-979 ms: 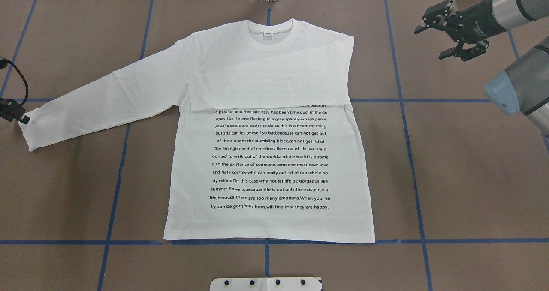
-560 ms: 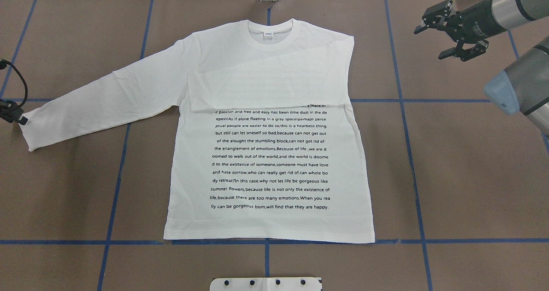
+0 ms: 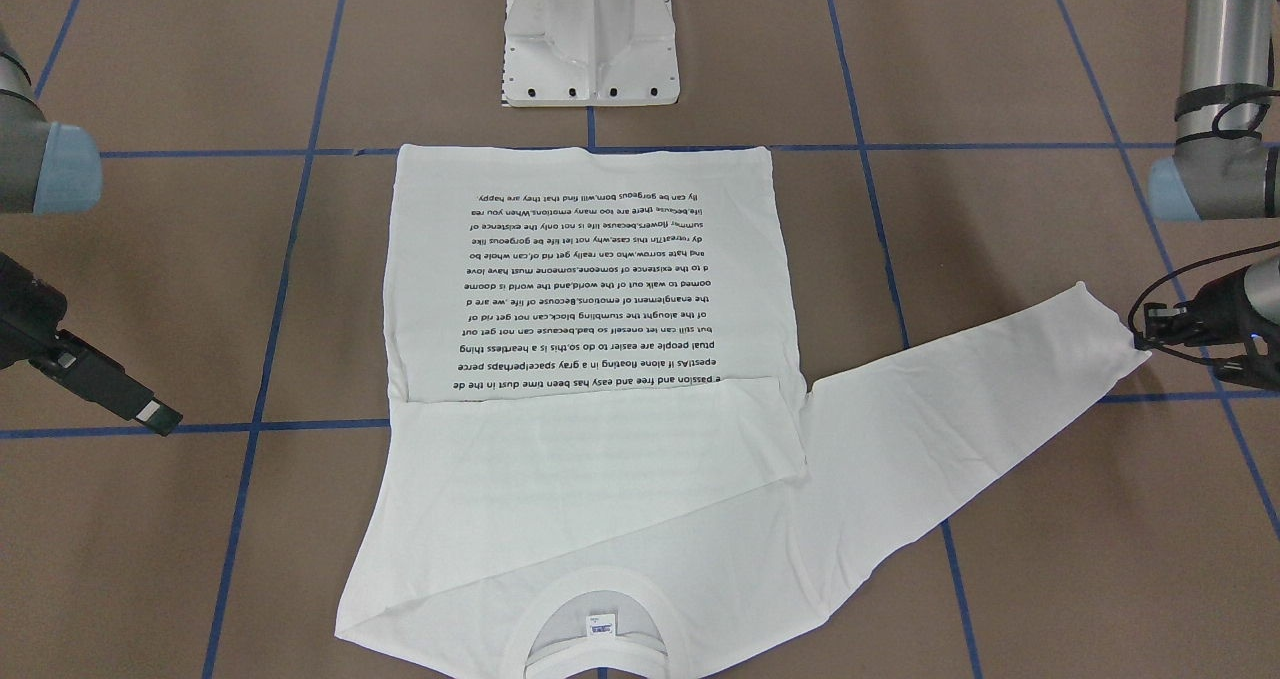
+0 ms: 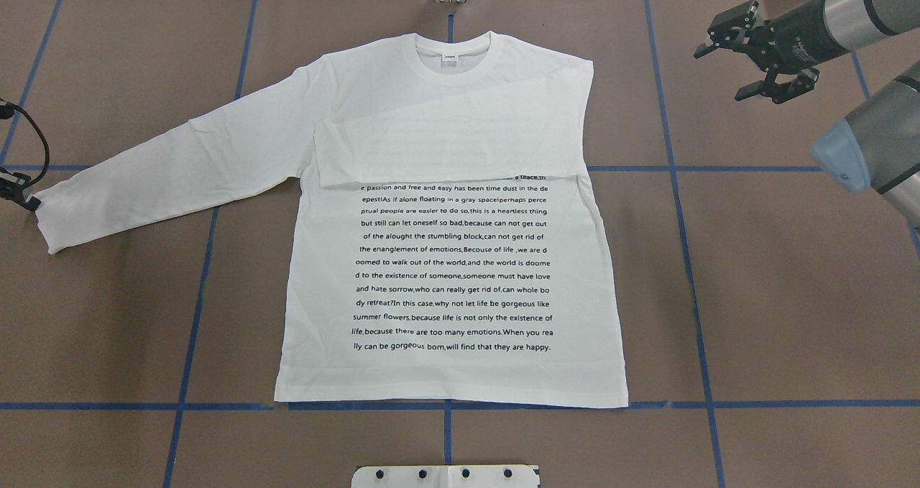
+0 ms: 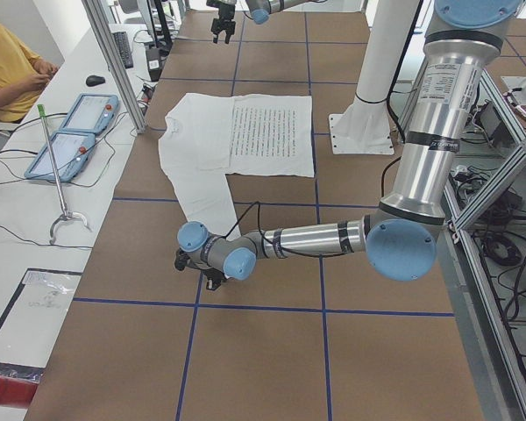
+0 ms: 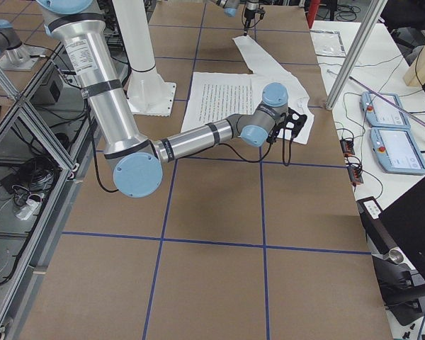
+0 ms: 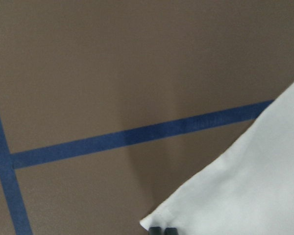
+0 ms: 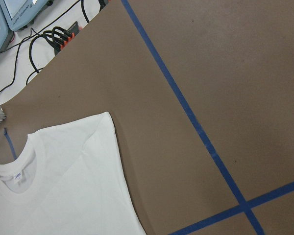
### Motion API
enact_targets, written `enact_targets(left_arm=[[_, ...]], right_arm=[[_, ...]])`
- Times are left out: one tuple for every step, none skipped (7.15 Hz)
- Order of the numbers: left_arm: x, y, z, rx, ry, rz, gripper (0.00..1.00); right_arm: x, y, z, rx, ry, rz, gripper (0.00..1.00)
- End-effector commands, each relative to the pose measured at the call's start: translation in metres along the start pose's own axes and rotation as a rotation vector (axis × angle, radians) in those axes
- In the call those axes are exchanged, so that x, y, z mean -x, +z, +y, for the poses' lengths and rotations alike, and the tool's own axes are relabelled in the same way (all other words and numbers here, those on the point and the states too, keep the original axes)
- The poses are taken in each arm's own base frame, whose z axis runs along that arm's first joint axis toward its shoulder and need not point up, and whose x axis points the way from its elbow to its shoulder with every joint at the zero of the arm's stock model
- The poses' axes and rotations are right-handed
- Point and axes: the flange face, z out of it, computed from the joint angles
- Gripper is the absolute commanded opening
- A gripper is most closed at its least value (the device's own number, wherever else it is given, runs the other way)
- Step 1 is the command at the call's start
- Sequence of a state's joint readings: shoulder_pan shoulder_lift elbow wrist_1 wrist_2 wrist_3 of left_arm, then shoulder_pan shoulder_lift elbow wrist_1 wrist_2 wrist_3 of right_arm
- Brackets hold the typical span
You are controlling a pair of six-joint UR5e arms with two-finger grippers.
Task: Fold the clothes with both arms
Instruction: 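Lower the left gripper to the other sleeve cuff and grasp it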
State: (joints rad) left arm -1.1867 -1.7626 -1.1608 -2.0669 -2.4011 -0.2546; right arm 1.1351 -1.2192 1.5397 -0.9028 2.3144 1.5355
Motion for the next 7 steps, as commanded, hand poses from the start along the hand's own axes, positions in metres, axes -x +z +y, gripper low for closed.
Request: enact_targets(left_arm=[[-0.008,-0.004,-0.002,-0.005,0.013,0.014,0.00],[-0.018,-0.013,-0.006,-0.021,0.031,0.020,0.00],[-0.043,-0.030,-0.010,-0.040,0.065,0.067,0.00],[-0.064,-0.041,-0.009,-0.014,0.074,0.186,0.00],[-0.089,-0.055,-0.010,-0.011,0.105,0.270,0.00],[-0.112,-0.072,-0.015,-0.012,0.105,0.334,0.00],[-0.152,-0.098,-0.018,-0.014,0.048,0.383,0.00]], right_arm=[[0.000,0.000,0.000,0.000,0.000,0.000,1.00],[0.001,-0.001,0.001,0.000,-0.002,-0.002,1.00],[0.001,-0.001,0.001,0.003,-0.002,-0.002,1.00],[0.000,0.000,0.001,0.005,-0.001,-0.001,1.00],[0.001,-0.002,0.001,0.005,-0.001,-0.003,1.00],[-0.001,-0.001,0.000,0.007,0.001,0.000,1.00],[-0.005,-0.001,0.000,0.015,0.005,0.002,1.00]])
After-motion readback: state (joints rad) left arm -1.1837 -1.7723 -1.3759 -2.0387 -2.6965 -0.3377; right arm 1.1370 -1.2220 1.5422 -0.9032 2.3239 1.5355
